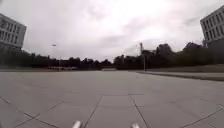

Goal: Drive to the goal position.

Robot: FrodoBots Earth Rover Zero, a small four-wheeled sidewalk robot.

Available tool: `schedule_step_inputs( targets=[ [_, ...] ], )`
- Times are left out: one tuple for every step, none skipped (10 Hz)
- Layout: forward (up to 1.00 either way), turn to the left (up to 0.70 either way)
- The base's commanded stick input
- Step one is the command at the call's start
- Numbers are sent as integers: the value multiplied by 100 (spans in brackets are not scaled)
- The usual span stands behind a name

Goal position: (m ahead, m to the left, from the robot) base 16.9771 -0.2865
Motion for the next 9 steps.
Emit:
schedule_step_inputs(
  targets=[
    [70,-1],
    [70,-2],
    [70,-2],
    [70,-2],
    [70,-1],
    [70,0],
    [70,-3],
    [70,-19],
    [70,-21]
  ],
)
